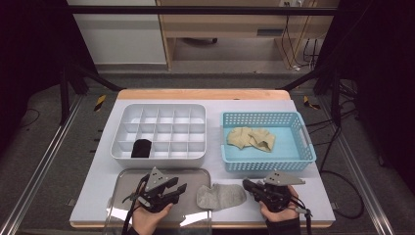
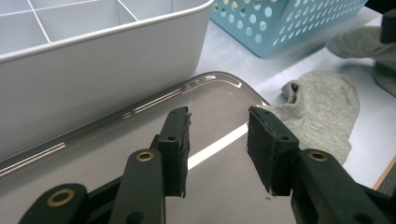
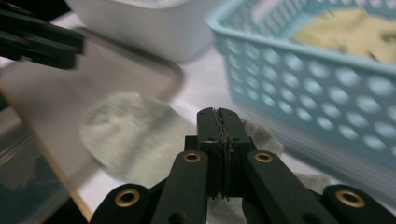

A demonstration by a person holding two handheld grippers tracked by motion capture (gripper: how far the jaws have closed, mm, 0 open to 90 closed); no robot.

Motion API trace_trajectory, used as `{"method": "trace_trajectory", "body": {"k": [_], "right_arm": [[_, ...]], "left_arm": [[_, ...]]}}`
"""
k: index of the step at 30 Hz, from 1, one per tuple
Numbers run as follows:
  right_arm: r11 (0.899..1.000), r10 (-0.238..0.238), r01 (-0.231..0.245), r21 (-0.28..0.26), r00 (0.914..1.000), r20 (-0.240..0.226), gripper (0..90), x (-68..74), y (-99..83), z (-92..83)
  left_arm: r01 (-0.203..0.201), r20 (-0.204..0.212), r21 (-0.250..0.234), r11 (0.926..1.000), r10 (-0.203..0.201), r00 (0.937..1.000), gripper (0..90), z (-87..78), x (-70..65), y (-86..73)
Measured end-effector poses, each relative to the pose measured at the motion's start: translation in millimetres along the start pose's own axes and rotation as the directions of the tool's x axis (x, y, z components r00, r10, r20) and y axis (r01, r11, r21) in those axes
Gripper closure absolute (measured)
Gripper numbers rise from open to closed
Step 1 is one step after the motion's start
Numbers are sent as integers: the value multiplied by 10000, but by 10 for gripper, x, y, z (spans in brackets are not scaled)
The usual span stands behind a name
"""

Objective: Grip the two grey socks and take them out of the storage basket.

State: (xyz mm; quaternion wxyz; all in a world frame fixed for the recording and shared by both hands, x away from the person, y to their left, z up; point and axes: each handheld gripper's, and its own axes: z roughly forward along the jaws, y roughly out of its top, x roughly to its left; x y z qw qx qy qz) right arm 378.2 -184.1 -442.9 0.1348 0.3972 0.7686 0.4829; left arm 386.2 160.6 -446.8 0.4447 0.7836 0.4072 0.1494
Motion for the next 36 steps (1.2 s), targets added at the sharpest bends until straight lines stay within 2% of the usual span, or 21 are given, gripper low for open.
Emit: {"method": "trace_trajectory", "body": {"k": [2, 5, 7, 10, 14, 19, 22, 24, 26, 31, 36], "right_arm": [[9996, -218, 227, 169, 9985, -494, 891, 109, -6, 90], [9952, -437, 521, 823, 9940, -1004, 889, 221, -68, 267], [9900, -383, 537, 1307, 9923, -1180, 884, 246, -124, 355], [9846, -234, 453, 1689, 9913, -1296, 858, 245, -166, 410], [9915, -252, 417, 1235, 9908, -1327, 804, 232, -125, 343], [9992, -57, 101, 393, 9939, -1097, 786, 153, -27, 127], [10000, 43, -40, 54, 9981, -617, 767, 65, 4, -4], [10000, 25, -24, 31, 9998, -192, 748, 2, 0, -54], [9999, 75, -76, 97, 10000, 37, 734, -54, -27, -80], [9990, 232, -244, 380, 9993, 308, 716, -162, -144, -80], [9982, 421, -444, 411, 9976, 544, 712, -246, -218, -132]], "left_arm": [[25, 5, -36, 10000, -25, 10000, 582, -11, -4, 4], [34, 77, -86, 10000, -34, 10000, 590, -27, -13, 14], [5, 136, -77, 10000, -4, 9999, 595, -40, -19, 23], [-2, 200, -152, 9999, 5, 9998, 599, -62, -35, 44], [11, 404, -287, 9996, 0, 9992, 605, -124, -59, 107], [-68, 655, -471, 9989, 99, 9978, 603, -221, -117, 199], [-196, 837, -419, 9989, 230, 9962, 602, -222, -190, 276], [-377, 816, -340, 9987, 403, 9959, 597, -210, -246, 329], [-486, 829, -267, 9985, 507, 9953, 591, -177, -300, 380], [-870, 983, -27, 9962, 868, 9914, 580, -26, -478, 472], [-1140, 1171, 380, 9928, 1089, 9871, 567, 211, -635, 509]]}}
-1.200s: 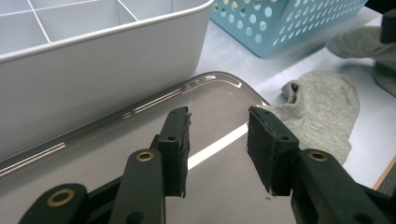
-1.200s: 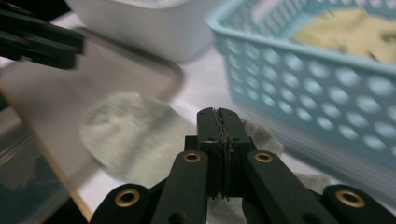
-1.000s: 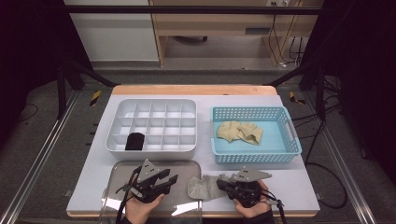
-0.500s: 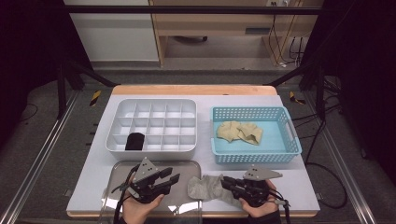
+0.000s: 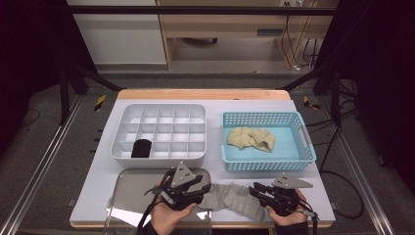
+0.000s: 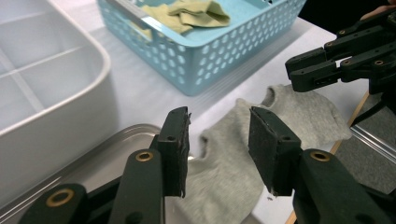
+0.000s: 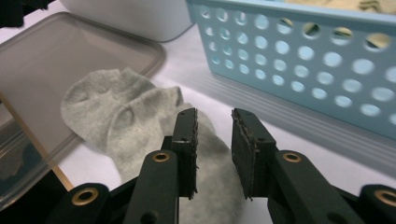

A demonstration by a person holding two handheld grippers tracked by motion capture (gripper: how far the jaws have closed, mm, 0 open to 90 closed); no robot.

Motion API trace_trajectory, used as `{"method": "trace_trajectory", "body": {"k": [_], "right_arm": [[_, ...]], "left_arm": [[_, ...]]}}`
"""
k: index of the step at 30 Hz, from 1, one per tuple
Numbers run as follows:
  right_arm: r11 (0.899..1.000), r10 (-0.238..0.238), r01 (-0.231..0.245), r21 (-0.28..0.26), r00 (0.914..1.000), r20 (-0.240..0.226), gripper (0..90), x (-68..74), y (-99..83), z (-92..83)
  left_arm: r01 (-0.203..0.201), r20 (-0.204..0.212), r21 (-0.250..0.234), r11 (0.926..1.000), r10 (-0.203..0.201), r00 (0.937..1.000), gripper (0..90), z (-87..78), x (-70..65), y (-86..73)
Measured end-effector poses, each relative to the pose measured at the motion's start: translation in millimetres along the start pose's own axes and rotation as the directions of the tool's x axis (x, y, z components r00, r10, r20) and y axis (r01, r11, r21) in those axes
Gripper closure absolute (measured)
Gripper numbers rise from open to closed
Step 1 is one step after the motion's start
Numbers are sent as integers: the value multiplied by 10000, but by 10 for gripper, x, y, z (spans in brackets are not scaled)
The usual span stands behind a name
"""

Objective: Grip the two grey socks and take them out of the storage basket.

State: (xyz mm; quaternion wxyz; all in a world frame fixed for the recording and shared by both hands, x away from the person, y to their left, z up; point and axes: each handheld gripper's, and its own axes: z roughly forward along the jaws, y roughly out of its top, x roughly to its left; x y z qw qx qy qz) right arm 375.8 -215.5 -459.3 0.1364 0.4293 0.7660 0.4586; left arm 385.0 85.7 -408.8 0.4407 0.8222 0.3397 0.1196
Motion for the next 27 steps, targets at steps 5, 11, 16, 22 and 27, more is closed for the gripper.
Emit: {"method": "trace_trajectory", "body": {"k": [5, 11, 16, 22, 27], "right_arm": [[9999, 116, -116, 125, 9999, 33, 710, -32, -49, -9], [9981, 207, -205, 582, 9998, -38, 744, -66, -122, 66], [9969, 158, -148, 774, 9998, -125, 805, -54, -130, 90], [9964, 82, -66, 846, 9998, -177, 856, -49, -135, 110], [9968, 46, -34, 802, 9999, -153, 863, -11, -101, 87]], "left_arm": [[-27, 177, 467, 9989, 18, 9998, 560, 276, -73, -32], [-251, -1, 881, 9958, 252, 9997, 551, 514, -154, -81], [-289, 143, 1233, 9920, 273, 9995, 548, 672, -207, -114], [-220, 152, 1661, 9859, 197, 9997, 708, 775, -232, -162], [-402, 161, 1245, 9914, 385, 9991, 859, 641, -266, -170]]}}
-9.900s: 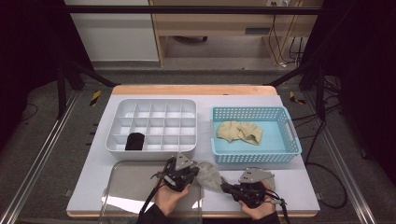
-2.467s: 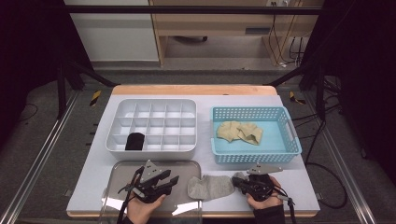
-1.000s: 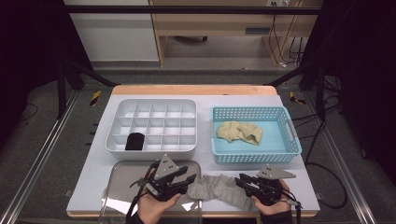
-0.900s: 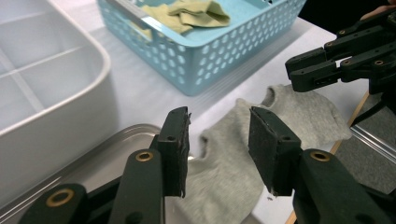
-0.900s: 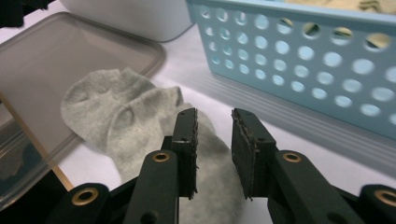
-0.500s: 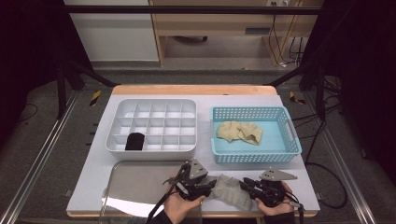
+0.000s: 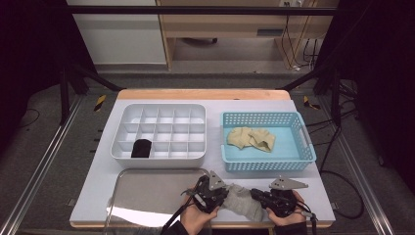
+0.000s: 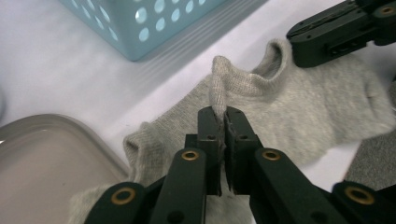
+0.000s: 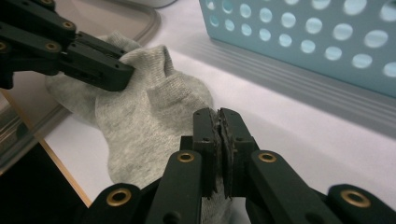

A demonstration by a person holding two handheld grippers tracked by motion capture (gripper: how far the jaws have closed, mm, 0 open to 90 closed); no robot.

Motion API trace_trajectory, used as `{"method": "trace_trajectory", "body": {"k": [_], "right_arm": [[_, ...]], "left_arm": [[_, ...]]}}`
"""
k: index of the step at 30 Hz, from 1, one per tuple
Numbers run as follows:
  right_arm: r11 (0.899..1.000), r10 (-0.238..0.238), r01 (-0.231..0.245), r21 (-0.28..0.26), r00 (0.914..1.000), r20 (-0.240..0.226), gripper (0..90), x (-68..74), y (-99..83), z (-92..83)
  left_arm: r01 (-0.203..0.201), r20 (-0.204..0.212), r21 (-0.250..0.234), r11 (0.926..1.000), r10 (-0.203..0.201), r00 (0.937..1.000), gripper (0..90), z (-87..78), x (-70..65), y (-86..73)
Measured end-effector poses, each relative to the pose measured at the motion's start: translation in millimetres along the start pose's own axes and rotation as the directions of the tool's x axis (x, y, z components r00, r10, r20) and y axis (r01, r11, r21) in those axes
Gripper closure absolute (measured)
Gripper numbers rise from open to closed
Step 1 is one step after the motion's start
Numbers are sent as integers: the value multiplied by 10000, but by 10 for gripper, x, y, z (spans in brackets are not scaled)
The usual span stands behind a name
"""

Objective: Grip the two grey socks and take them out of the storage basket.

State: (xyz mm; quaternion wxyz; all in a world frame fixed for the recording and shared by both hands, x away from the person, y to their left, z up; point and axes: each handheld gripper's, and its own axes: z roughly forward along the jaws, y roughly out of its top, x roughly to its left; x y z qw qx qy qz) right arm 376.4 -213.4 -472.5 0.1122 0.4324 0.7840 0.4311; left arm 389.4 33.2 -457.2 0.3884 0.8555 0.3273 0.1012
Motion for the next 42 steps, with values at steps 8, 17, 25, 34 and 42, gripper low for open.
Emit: {"method": "trace_trajectory", "body": {"k": [8, 17, 25, 34, 42], "right_arm": [[9976, -509, 500, -478, 9986, -172, 862, 175, 205, 89], [9958, -912, 913, 28, 9954, -304, 790, 342, 292, 405], [9957, -575, 574, -725, 9983, 10, 744, 247, 220, 81], [9999, -69, 70, 93, 9998, -180, 778, 157, -33, 172], [9997, 83, -75, 228, 9994, -341, 900, 163, -62, 200]], "left_arm": [[148, -118, -528, 9985, -154, 9998, 865, -349, 62, -185], [718, -339, -411, 9966, -732, 9967, 862, -462, 252, -418], [892, -305, -344, 9954, -902, 9955, 859, -451, 281, -501], [977, -286, -343, 9946, -987, 9947, 853, -459, 300, -544], [961, -293, -282, 9950, -969, 9949, 848, -441, 296, -560]]}}
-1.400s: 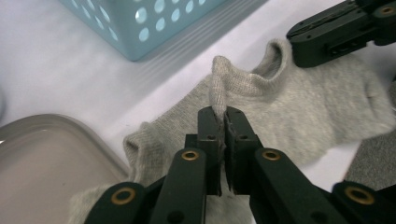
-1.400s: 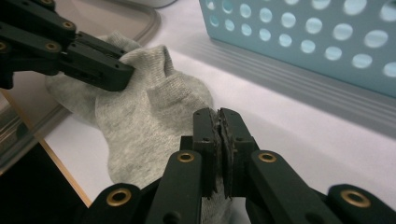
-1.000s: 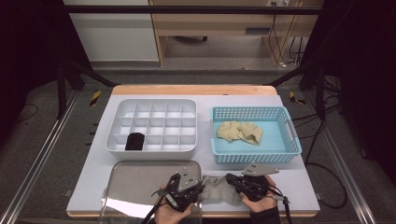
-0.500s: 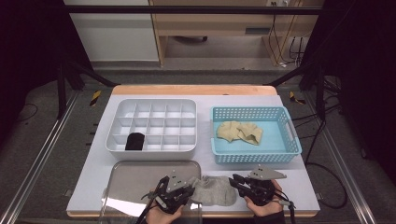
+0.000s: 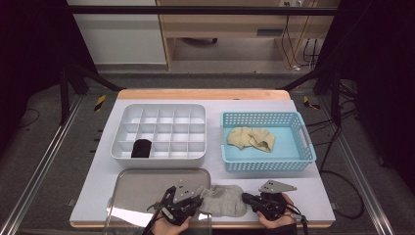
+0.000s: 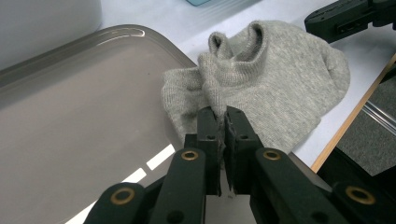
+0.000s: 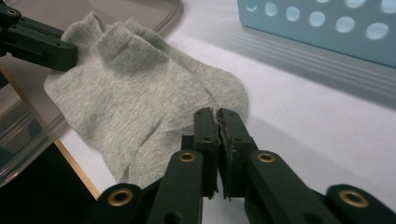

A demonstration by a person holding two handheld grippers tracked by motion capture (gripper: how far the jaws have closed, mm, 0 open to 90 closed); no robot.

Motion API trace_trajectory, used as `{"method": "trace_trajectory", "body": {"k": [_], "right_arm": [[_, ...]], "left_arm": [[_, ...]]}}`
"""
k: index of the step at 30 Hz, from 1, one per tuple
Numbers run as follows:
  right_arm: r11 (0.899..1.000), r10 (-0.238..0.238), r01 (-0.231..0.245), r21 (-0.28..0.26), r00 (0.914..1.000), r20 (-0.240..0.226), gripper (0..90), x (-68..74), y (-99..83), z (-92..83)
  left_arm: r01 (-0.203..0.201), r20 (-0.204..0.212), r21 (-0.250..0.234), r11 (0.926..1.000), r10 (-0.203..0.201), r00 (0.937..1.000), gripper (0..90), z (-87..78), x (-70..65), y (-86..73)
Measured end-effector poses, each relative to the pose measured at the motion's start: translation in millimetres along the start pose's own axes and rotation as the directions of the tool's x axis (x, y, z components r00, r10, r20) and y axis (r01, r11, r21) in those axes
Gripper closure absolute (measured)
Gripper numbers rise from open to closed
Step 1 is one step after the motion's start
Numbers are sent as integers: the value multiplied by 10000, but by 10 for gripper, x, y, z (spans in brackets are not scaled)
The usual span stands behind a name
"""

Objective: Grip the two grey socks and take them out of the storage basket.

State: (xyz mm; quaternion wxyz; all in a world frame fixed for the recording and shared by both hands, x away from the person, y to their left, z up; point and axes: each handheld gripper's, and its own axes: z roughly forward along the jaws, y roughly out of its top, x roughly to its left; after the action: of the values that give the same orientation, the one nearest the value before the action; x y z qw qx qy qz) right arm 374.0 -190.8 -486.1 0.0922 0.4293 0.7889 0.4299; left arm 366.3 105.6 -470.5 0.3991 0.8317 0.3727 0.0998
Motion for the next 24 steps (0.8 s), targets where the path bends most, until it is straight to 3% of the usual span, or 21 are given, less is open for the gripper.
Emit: {"method": "trace_trajectory", "body": {"k": [5, 11, 14, 16, 19, 24], "right_arm": [[10000, -35, 36, -53, 9999, 128, 900, -9, 14, -42], [9995, 33, -30, -313, 10000, 92, 900, -6, 51, -113], [9996, 139, -138, -227, 9999, 16, 833, 2, 35, -85], [9995, 141, -139, -266, 9999, 54, 789, 13, 14, -67], [9998, 132, -131, -124, 9999, 53, 740, 22, -13, -36], [10000, 71, -70, -31, 10000, 47, 812, 50, -45, 5]], "left_arm": [[31, 55, -107, 9999, -31, 10000, 826, -18, 10, 9], [69, 185, -523, 9986, -59, 9998, 703, -65, 66, 100], [-24, 107, -514, 9987, 30, 9999, 673, -40, 95, 159], [-91, 19, -255, 9996, 91, 10000, 666, 12, 112, 177], [-185, -14, -50, 9998, 185, 9998, 691, 69, 112, 173], [-216, 55, -26, 9998, 216, 9998, 836, 56, 108, 165]]}}
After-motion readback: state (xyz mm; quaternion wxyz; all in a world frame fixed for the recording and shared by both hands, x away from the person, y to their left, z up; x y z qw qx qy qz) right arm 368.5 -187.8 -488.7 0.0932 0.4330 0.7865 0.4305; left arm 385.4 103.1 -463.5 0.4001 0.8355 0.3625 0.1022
